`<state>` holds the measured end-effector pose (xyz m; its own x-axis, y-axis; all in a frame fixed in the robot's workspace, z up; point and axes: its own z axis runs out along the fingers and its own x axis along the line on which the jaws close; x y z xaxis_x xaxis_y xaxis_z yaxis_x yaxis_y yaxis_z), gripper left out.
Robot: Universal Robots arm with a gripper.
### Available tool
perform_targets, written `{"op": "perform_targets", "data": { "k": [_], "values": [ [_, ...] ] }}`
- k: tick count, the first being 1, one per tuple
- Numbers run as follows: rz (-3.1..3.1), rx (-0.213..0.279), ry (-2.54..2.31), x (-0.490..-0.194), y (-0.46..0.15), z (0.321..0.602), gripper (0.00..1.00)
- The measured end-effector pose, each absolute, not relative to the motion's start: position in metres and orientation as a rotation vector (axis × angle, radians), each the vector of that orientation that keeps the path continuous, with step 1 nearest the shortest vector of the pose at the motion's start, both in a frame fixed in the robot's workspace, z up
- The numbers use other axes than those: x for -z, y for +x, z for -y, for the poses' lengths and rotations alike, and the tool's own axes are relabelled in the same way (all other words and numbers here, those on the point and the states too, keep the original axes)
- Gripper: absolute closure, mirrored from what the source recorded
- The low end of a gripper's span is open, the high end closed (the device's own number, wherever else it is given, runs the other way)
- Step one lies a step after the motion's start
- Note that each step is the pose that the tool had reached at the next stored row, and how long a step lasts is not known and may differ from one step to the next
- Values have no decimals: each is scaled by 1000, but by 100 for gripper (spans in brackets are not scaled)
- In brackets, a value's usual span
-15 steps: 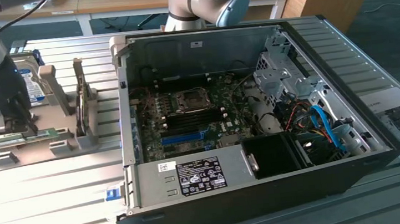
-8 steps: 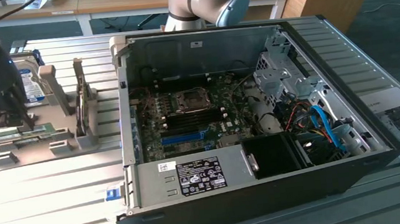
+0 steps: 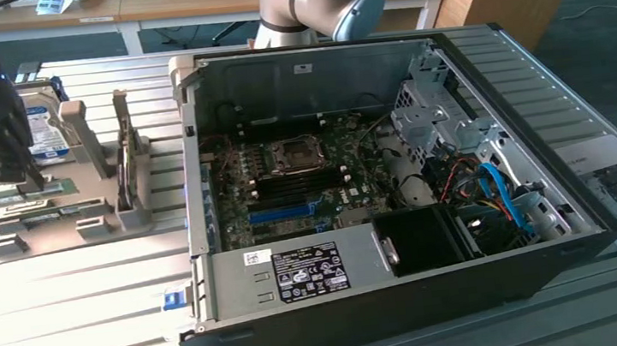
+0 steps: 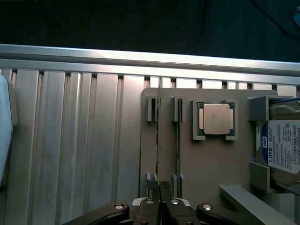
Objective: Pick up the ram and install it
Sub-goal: 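Pick up the ram and move it above insertion slot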
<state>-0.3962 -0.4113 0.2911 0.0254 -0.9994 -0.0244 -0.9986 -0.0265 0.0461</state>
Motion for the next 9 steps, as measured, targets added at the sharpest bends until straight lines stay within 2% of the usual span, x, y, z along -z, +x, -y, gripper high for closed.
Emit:
{"op": "perform_targets", "data": {
  "k": [9],
  "values": [
    [2184, 78, 2235, -316, -396, 411, 88]
  ]
}}
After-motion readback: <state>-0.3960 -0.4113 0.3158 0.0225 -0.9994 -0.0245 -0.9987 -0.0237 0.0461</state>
